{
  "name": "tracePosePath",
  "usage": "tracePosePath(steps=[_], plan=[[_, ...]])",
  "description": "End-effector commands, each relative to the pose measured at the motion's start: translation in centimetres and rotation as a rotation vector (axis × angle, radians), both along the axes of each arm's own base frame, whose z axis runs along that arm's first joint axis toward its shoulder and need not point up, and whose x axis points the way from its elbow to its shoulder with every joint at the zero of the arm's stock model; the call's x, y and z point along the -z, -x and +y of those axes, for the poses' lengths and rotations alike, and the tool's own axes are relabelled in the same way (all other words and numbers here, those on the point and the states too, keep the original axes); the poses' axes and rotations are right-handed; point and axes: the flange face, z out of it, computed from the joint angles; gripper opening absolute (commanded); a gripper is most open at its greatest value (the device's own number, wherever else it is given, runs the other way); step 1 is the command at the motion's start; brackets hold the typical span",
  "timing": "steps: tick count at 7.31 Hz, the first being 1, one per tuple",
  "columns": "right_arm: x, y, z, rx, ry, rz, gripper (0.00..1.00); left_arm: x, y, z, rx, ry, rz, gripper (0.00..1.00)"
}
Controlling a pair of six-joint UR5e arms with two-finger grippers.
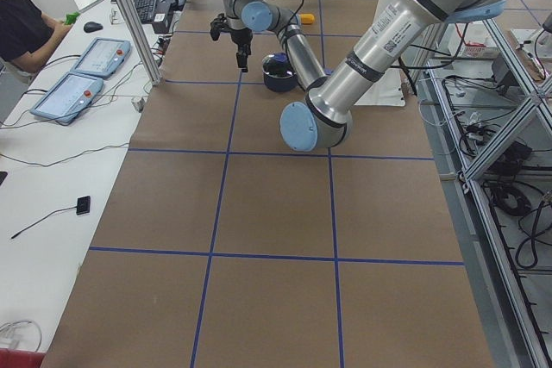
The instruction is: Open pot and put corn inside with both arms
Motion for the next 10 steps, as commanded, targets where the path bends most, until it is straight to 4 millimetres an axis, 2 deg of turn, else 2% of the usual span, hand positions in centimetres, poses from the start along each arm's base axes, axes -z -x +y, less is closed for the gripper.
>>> tracePosePath(steps=[1,3,4,5,9,10], plan=[[3.0,8.7,2.2,0.033,0.055,0.084,1.00,4.9,-7.6,3.2,0.012,0.007,-0.029,1.00],[4.1,13.5,3.1,0.062,0.051,0.096,1.00,8.5,-13.6,6.2,-0.002,0.001,-0.051,1.00],[4.4,15.6,3.9,0.063,0.049,0.085,1.00,8.8,-15.2,6.6,-0.022,0.003,-0.056,1.00],[4.5,16.6,4.3,0.080,0.051,0.080,1.00,8.2,-16.0,7.1,-0.037,-0.007,-0.051,1.00],[4.3,18.2,5.2,0.123,0.052,0.084,1.00,5.3,-16.4,7.2,-0.049,0.017,-0.074,1.00],[4.0,18.6,5.4,0.132,0.055,0.088,1.00,5.0,-17.3,7.9,-0.062,0.009,-0.063,0.99]])
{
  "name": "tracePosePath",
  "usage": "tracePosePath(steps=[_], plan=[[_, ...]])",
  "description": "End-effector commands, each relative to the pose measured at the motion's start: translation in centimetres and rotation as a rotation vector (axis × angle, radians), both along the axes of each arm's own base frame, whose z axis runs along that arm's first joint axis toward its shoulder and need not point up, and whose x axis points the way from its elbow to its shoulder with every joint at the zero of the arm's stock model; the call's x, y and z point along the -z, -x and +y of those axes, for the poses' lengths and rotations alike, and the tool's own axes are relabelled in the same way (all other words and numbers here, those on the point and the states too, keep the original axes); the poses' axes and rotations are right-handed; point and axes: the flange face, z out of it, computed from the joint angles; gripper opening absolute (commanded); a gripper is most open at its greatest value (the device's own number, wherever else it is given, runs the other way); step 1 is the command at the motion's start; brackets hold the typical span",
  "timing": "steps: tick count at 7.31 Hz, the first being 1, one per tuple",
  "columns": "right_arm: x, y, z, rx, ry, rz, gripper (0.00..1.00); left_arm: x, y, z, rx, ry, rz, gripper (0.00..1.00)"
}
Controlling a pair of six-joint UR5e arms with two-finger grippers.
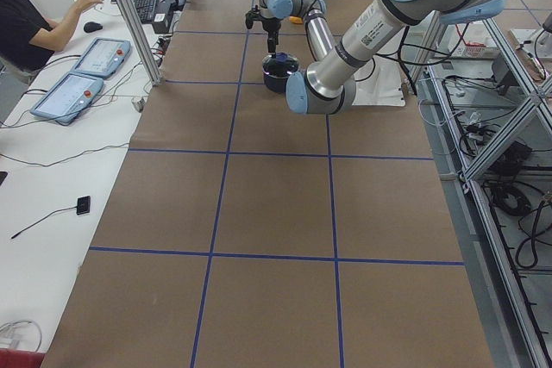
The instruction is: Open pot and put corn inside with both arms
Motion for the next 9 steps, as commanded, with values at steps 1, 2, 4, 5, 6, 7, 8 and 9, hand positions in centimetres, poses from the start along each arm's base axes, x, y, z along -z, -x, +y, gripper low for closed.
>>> tracePosePath(steps=[1,2,4,5,6,7,8,9], plan=[[-0.3,0.7,0.4,0.019,0.004,0.004,1.00,-2.3,-1.4,1.2,-0.022,-0.012,0.027,0.99],[-0.4,0.9,0.4,0.023,0.003,0.004,1.00,-2.7,-1.8,1.6,-0.042,-0.002,0.055,0.99],[-0.6,1.3,0.5,0.028,0.002,0.012,1.00,-2.7,-1.9,1.7,-0.048,0.006,0.060,0.98],[-0.7,1.4,0.5,0.029,0.001,0.016,1.00,-2.7,-1.9,1.7,-0.048,0.006,0.060,0.91],[-0.9,1.5,0.5,0.030,0.002,0.020,1.00,-2.6,-1.8,1.7,-0.047,0.009,0.061,0.74],[-0.9,1.6,0.6,0.034,0.000,0.020,1.00,-2.5,-1.7,1.8,-0.047,0.008,0.063,0.63],[-1.0,1.8,0.7,0.040,0.000,0.022,1.00,-2.4,-1.7,1.8,-0.046,0.009,0.062,0.59],[-1.4,2.4,0.9,0.053,-0.003,0.031,1.00,-2.3,-1.6,1.9,-0.047,0.007,0.064,0.58]])
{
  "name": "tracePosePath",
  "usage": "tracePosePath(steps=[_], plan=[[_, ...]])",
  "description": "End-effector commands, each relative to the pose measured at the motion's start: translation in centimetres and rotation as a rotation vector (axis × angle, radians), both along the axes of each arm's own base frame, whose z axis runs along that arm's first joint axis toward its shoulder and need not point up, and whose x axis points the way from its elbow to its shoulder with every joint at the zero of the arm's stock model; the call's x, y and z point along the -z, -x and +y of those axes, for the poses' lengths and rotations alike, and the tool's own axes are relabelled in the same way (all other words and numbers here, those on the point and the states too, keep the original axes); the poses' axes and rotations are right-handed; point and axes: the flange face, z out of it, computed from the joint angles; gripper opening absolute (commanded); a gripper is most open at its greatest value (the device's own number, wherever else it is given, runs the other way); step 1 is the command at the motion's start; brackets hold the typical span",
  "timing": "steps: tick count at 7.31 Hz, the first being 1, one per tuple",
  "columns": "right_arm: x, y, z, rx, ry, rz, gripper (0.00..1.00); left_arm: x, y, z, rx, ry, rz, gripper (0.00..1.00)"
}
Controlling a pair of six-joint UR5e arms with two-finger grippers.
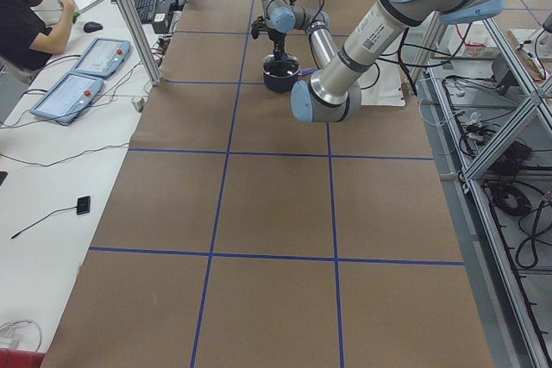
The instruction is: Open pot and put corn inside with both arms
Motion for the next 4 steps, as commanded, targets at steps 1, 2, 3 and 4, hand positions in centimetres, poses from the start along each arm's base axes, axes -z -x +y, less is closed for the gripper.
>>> tracePosePath(steps=[1,2,3,4], plan=[[-0.4,0.7,0.3,0.019,-0.012,0.003,1.00,0.8,0.6,0.3,-0.003,-0.004,0.016,0.58],[-0.9,1.2,0.9,0.038,-0.012,0.006,1.00,1.6,2.0,-0.2,0.000,-0.003,0.039,0.58],[-1.5,2.3,1.4,0.066,-0.012,0.018,1.00,2.0,3.2,-1.1,0.014,-0.005,0.051,0.58],[-3.2,3.4,1.7,0.108,-0.019,0.044,0.99,2.4,4.9,-1.9,0.028,-0.001,0.049,0.58]])
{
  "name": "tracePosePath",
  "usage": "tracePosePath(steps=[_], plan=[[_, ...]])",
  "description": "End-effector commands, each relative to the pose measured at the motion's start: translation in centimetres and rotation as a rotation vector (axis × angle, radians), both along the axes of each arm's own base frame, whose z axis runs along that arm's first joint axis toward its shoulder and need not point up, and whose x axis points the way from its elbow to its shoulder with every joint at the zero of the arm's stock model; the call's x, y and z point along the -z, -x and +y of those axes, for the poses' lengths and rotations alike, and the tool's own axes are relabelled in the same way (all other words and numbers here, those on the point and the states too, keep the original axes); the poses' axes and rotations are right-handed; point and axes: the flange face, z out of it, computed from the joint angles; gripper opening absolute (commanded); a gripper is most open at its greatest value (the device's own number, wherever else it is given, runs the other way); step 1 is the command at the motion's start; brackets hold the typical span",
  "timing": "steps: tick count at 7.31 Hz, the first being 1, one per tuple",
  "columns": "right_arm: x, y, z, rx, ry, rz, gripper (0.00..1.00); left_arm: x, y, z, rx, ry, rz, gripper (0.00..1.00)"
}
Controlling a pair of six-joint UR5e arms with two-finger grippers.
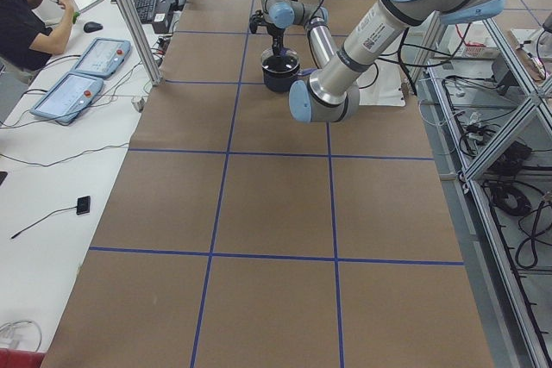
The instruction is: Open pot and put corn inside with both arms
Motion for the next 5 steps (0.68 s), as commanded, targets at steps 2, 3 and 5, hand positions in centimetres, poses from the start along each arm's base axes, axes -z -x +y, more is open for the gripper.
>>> tracePosePath(steps=[2,3,5], plan=[[-3.2,0.9,1.4,0.085,-0.021,0.048,0.99,1.4,6.4,-2.5,0.026,-0.021,-0.022,0.58],[-3.3,1.5,1.8,0.087,-0.029,0.062,0.99,0.1,8.2,-3.8,0.033,-0.038,-0.037,0.58],[-4.5,1.4,2.9,0.097,-0.045,0.067,0.99,-3.3,11.8,-6.1,0.042,-0.079,-0.058,0.58]])
